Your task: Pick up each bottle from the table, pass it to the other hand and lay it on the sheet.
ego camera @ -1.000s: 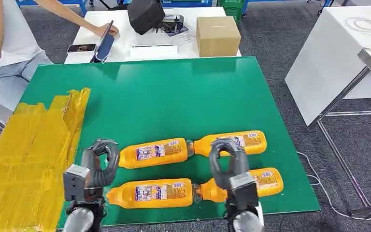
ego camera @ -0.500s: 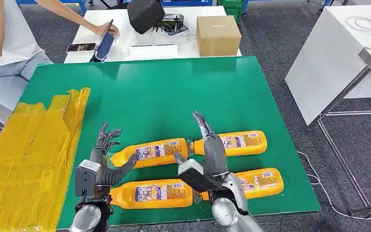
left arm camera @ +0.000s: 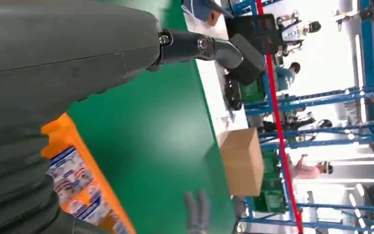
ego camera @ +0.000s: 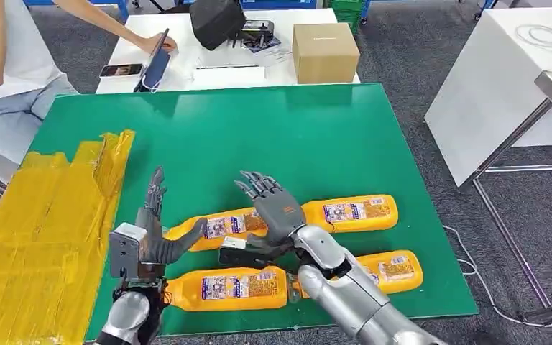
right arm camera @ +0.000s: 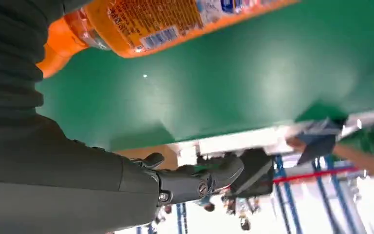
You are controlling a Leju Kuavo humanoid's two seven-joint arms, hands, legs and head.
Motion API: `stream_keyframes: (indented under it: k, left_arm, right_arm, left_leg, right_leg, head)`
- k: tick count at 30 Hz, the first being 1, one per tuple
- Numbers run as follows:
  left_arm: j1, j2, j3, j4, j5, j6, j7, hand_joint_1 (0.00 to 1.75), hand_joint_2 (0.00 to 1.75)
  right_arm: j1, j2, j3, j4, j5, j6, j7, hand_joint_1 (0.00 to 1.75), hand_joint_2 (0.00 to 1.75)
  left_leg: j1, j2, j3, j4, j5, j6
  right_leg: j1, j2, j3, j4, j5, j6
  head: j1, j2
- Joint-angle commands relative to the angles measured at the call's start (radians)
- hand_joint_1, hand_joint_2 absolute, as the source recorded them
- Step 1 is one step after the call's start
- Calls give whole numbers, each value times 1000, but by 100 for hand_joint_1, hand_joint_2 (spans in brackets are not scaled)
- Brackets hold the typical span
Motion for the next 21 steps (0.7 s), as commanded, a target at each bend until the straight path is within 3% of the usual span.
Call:
stream_keyframes:
  k: [1,7,14,21]
  left_arm:
    - [-66,-13,44,68,30,-7,-12,0,175]
    - [-65,-14,44,68,34,-6,-15,0,175]
    - [-98,-20,17,89,62,1,-37,0,175]
    - [-122,-28,-13,115,75,1,-44,0,175]
  right_arm:
    - [-168,36,92,295,-49,76,-38,0,175]
    - [-170,39,95,305,-57,83,-41,0,175]
    - [-246,84,113,517,-129,161,-54,0,175]
    - [-270,102,128,589,-149,195,-73,0,175]
  left_leg:
    - [0,2,3,0,-1,0]
    - [1,1,4,0,-1,0]
    - [0,0,2,0,0,0]
    - [0,-1,2,0,0,0]
  right_leg:
    - [1,0,3,-1,0,-1]
    - [1,-1,4,-1,-1,-1]
    - [0,-1,2,0,0,-1]
    - [0,-2,2,0,-1,-1]
  head:
    - [0,0]
    - [0,0]
    - [0,0]
    - [0,0]
